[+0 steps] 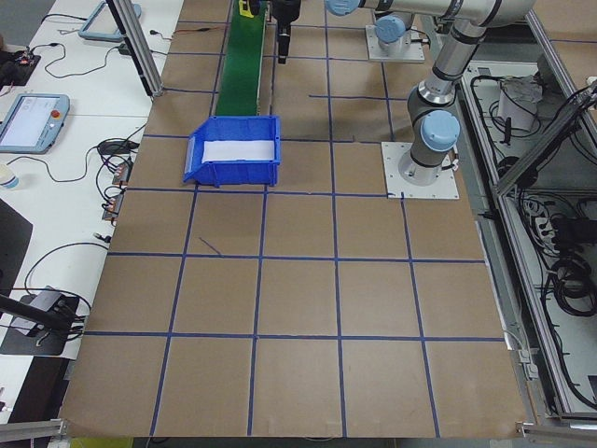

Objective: Move block left to right into plate

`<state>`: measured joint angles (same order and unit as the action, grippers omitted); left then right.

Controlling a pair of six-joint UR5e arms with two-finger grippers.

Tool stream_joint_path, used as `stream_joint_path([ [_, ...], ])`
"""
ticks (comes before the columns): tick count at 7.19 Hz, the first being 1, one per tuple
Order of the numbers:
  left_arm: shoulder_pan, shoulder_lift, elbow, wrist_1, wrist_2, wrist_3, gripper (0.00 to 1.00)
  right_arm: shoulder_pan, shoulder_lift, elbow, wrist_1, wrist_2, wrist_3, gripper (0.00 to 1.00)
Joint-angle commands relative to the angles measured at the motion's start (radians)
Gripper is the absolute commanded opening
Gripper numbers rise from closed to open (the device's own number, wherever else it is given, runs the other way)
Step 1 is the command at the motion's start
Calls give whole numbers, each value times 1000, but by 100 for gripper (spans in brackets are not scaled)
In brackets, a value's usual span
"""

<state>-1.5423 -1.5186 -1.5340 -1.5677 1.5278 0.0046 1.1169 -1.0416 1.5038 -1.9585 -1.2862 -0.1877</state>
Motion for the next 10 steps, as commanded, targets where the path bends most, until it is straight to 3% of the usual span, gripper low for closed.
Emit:
stream_joint_path([
  [1,-1,0,0,-2,0,0,100,0,-53,3,12,-112,-25,38],
  [3,1,0,0,-2,0,0,100,-28,-133,57,51,-322,-231,34],
  [5,1,0,0,-2,2,0,100,-249,-220,140,59,-323,-498,34],
  [7,1,0,0,-2,0,0,100,-545,-247,261,64,-327,-765,34],
  [9,1,0,0,-2,0,0,100,-789,-264,401,-49,-312,-888,34],
  [10,1,0,0,-5,0,0,100,-824,-267,420,-49,-321,-894,34],
])
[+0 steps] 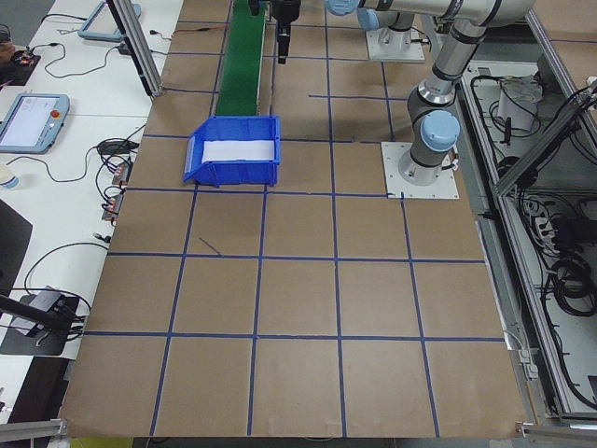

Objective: Move block left to right into plate

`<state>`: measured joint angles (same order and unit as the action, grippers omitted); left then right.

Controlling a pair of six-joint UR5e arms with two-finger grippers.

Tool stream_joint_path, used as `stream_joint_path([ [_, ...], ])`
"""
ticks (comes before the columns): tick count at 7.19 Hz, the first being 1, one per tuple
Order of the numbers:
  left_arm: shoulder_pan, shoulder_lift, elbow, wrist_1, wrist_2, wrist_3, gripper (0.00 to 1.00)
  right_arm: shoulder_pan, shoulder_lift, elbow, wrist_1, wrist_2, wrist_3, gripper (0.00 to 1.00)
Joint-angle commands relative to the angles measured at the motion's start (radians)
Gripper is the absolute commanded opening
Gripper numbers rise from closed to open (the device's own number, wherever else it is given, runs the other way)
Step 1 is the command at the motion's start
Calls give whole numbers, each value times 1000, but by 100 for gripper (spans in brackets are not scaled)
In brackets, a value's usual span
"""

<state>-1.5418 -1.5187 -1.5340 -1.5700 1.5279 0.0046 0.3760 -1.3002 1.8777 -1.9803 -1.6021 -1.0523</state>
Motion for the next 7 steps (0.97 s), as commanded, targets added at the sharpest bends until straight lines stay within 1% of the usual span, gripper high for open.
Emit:
stream_joint_path([
  [1,-1,0,0,-2,0,0,100,-95,-7,49,-31,-12,-31,34],
  [3,-1,0,0,-2,0,2,100,-150,-5,84,-35,-32,-31,35],
  [4,-3,0,0,-2,-2,2,100,-150,4,87,-35,-35,-23,68],
  [5,-4,0,-2,-5,-2,0,100,-150,6,89,-35,-29,-20,89],
  [6,-4,0,-2,-4,0,2,100,-150,6,87,-34,-33,-20,100],
  [7,0,0,-2,-5,0,2,100,-150,6,87,-34,-36,-20,100],
])
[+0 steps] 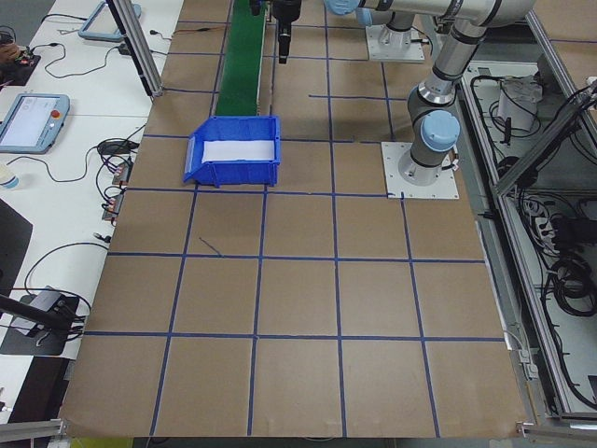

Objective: Move block left to right into plate

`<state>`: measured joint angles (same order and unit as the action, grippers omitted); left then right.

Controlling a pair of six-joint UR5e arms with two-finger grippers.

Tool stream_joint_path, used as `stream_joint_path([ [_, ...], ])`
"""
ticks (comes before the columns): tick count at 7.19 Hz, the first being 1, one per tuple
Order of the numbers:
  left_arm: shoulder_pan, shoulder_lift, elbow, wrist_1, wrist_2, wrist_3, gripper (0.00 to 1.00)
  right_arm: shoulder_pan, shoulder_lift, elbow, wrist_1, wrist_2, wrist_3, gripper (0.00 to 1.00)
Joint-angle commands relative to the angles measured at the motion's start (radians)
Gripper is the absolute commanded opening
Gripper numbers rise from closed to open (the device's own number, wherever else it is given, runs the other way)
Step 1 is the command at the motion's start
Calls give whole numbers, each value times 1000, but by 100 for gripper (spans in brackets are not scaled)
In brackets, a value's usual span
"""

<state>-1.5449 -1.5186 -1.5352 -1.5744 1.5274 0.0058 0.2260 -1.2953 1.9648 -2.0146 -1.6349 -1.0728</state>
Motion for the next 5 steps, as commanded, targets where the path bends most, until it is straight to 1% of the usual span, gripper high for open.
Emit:
stream_joint_path([
  [1,3,0,1,1,0,0,100,-1,-4,0,11,-3,2,100],
  [2,6,2,1,1,0,0,100,19,-31,-18,73,0,45,100],
  [3,5,0,0,1,-1,0,100,147,-94,-50,112,9,94,100],
  [4,6,2,1,-1,-1,0,100,302,-120,-58,132,0,143,100],
  [5,6,2,0,-1,-1,0,100,390,-145,-70,154,12,325,100],
])
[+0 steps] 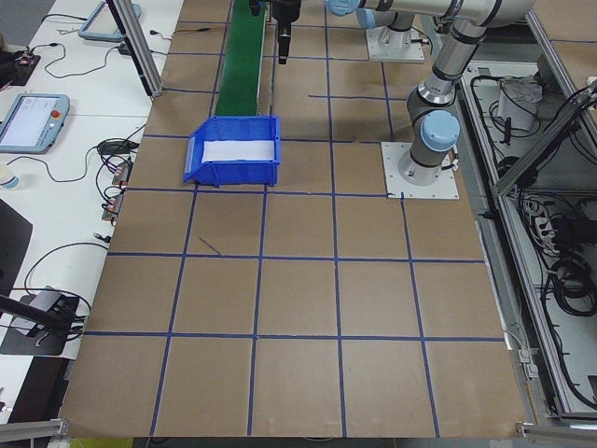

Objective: Move block left to right into plate

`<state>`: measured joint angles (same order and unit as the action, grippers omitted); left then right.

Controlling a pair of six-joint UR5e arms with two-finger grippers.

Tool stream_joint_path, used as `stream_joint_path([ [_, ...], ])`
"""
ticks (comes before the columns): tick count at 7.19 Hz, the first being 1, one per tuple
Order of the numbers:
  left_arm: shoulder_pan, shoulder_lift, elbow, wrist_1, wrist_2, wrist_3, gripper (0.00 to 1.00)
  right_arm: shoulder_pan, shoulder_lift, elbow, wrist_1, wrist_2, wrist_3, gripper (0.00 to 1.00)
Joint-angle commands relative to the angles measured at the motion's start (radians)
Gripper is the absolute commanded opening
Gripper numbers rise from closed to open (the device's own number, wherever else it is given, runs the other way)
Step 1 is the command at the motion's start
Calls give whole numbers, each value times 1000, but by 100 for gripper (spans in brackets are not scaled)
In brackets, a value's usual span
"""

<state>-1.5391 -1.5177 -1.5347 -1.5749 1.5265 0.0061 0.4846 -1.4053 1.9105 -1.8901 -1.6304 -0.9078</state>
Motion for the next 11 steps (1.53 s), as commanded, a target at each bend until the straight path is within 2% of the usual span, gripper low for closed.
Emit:
stream_joint_path([
  [1,1,1,-1,-2,1,0,100,293,-34,-27,29,3,351,100],
  [2,1,-1,-1,-1,0,0,100,469,-40,-56,29,-6,424,100],
  [3,-4,-1,-1,1,0,5,100,621,-49,-91,102,-5,589,100],
  [4,-4,-1,-1,0,0,5,100,769,-91,-140,212,-31,654,100],
  [5,-4,-1,-1,-2,1,5,100,896,-144,-195,262,-32,779,100],
  [7,-1,1,-2,-2,1,5,100,1124,-178,-305,383,-13,838,99],
  [8,2,1,-2,-4,1,5,100,1163,-178,-370,420,50,851,100],
  [9,-2,-1,-4,-7,3,6,100,1172,-169,-414,474,73,877,100],
  [10,-1,-1,-7,-8,1,6,100,1171,-163,-416,473,64,877,100],
  [11,2,-1,-8,-8,1,17,100,1168,-143,-418,465,79,877,100],
])
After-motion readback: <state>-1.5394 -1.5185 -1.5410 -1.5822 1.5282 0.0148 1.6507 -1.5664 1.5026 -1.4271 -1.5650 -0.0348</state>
